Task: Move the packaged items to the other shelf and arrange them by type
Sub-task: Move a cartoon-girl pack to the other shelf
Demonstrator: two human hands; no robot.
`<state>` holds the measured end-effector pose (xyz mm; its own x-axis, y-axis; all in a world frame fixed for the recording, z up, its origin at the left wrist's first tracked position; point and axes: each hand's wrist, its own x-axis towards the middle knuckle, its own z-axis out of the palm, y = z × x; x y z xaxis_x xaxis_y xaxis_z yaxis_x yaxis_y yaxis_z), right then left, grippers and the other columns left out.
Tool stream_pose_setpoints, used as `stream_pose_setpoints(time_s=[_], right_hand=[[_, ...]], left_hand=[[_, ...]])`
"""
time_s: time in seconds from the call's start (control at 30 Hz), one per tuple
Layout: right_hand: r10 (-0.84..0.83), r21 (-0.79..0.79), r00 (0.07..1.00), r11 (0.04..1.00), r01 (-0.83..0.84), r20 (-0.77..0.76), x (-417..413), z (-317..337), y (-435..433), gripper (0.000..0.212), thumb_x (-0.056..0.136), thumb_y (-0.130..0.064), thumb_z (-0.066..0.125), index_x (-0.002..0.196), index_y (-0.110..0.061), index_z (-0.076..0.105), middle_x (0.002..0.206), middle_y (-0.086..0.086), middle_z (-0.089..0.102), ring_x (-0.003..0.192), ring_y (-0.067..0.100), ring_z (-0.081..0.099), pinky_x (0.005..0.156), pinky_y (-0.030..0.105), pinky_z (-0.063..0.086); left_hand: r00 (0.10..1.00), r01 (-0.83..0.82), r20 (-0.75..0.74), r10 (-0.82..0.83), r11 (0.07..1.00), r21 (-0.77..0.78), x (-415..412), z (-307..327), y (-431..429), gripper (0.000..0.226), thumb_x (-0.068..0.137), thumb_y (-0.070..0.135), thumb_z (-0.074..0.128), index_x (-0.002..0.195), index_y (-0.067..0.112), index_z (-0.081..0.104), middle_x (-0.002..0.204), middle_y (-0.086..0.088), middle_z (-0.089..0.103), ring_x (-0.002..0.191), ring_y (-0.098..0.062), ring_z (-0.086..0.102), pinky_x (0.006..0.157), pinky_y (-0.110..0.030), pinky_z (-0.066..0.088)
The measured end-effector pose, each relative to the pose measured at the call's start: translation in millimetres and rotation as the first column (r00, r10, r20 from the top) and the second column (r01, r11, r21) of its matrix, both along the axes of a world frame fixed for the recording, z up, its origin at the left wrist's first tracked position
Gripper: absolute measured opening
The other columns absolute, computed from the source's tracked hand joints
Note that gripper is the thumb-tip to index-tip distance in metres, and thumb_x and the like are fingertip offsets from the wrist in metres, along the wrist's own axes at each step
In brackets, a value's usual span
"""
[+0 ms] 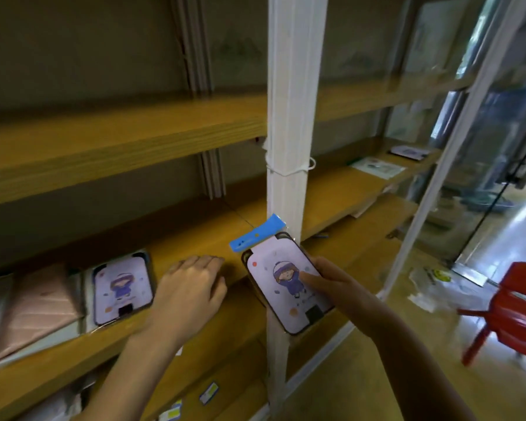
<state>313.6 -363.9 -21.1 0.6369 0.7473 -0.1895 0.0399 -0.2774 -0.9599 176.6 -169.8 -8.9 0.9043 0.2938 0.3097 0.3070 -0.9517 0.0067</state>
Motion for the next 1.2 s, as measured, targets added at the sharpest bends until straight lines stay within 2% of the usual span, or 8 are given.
stream_pose_setpoints(time_s=[0.1, 0.2, 0.37, 0.47, 0.6, 0.67, 0.8, 1.2], right_hand=[[-0.006, 0.004, 1.0, 1.0, 0.007, -0.022, 15.7, -1.3, -38.1, 0.023, 0.094, -0.024, 0.049, 0.113, -0.011, 0.048, 0.109, 0.011, 0.064, 0.095, 0.023, 0.066, 0.078, 0.031, 0.057], [-0.062, 0.033, 0.997, 0.997, 0.063, -0.041, 39.4, 0.9, -78.5, 0.023, 0.095, -0.021, 0.048, 0.114, -0.008, 0.047, 0.109, 0.013, 0.064, 0.091, 0.021, 0.066, 0.069, 0.025, 0.056], [-0.126, 0.052, 0.992, 0.991, 0.127, -0.025, 79.5, 0.0, -134.8, 0.024, 0.095, -0.021, 0.049, 0.114, -0.006, 0.047, 0.108, 0.011, 0.064, 0.092, 0.02, 0.067, 0.07, 0.026, 0.057], [-0.166, 0.047, 0.986, 0.985, 0.166, -0.007, 102.1, -4.7, -159.5, 0.018, 0.094, -0.022, 0.049, 0.109, -0.012, 0.047, 0.102, 0.005, 0.064, 0.087, 0.014, 0.066, 0.064, 0.02, 0.055], [-0.249, 0.053, 0.968, 0.967, 0.249, -0.006, 129.4, -10.2, -189.0, 0.022, 0.094, -0.025, 0.051, 0.114, -0.014, 0.046, 0.108, 0.007, 0.064, 0.095, 0.021, 0.065, 0.075, 0.03, 0.057], [-0.285, 0.067, 0.958, 0.956, 0.286, -0.024, 140.3, -9.9, -203.4, 0.024, 0.094, -0.025, 0.051, 0.115, -0.013, 0.047, 0.108, 0.008, 0.064, 0.095, 0.022, 0.066, 0.076, 0.031, 0.058], [-0.34, 0.085, 0.938, 0.935, 0.345, -0.065, 161.8, -6.6, -223.1, 0.022, 0.096, -0.024, 0.047, 0.115, -0.014, 0.044, 0.105, 0.007, 0.063, 0.089, 0.018, 0.065, 0.064, 0.024, 0.054], [-0.411, 0.101, 0.908, 0.903, 0.418, -0.083, 274.6, -4.4, -254.5, 0.022, 0.097, -0.024, 0.046, 0.115, -0.012, 0.046, 0.102, 0.008, 0.064, 0.085, 0.018, 0.065, 0.061, 0.022, 0.053]], left_hand=[[1.0, 0.011, 0.015, -0.011, 1.0, 0.03, 19.7, 1.6, -31.0, 0.023, 0.08, 0.027, 0.061, 0.099, 0.015, 0.068, 0.094, -0.005, 0.072, 0.083, -0.024, 0.068, 0.069, -0.035, 0.054], [1.0, 0.003, -0.006, -0.003, 0.999, -0.046, 43.5, 3.9, -73.8, 0.024, 0.078, 0.024, 0.069, 0.101, 0.017, 0.067, 0.097, -0.003, 0.072, 0.088, -0.022, 0.067, 0.074, -0.035, 0.053], [0.999, 0.048, 0.027, -0.047, 0.998, -0.028, 87.3, -1.1, -130.5, 0.024, 0.078, 0.024, 0.067, 0.1, 0.015, 0.068, 0.094, -0.001, 0.072, 0.085, -0.019, 0.068, 0.07, -0.033, 0.054], [0.997, 0.06, 0.045, -0.057, 0.996, -0.064, 113.3, -5.5, -163.0, 0.03, 0.085, 0.028, 0.059, 0.112, 0.016, 0.063, 0.107, -0.002, 0.069, 0.097, -0.019, 0.064, 0.081, -0.034, 0.051], [0.996, 0.086, 0.026, -0.084, 0.992, -0.093, 149.8, -13.3, -196.4, 0.042, 0.095, 0.037, 0.039, 0.134, 0.023, 0.043, 0.134, 0.006, 0.051, 0.123, -0.011, 0.046, 0.102, -0.028, 0.034], [0.995, 0.095, 0.006, -0.095, 0.989, -0.111, 166.8, -13.8, -208.4, 0.043, 0.095, 0.038, 0.037, 0.135, 0.023, 0.041, 0.136, 0.005, 0.049, 0.125, -0.011, 0.043, 0.104, -0.028, 0.032], [0.994, 0.104, 0.0, -0.105, 0.987, -0.12, 199.9, -11.0, -227.9, 0.043, 0.095, 0.036, 0.038, 0.135, 0.022, 0.042, 0.135, 0.004, 0.05, 0.124, -0.012, 0.044, 0.103, -0.029, 0.033], [0.991, 0.134, -0.001, -0.136, 0.981, -0.138, 339.7, -5.4, -258.7, 0.042, 0.095, 0.038, 0.038, 0.134, 0.025, 0.041, 0.137, 0.006, 0.048, 0.125, -0.01, 0.043, 0.102, -0.031, 0.035]])
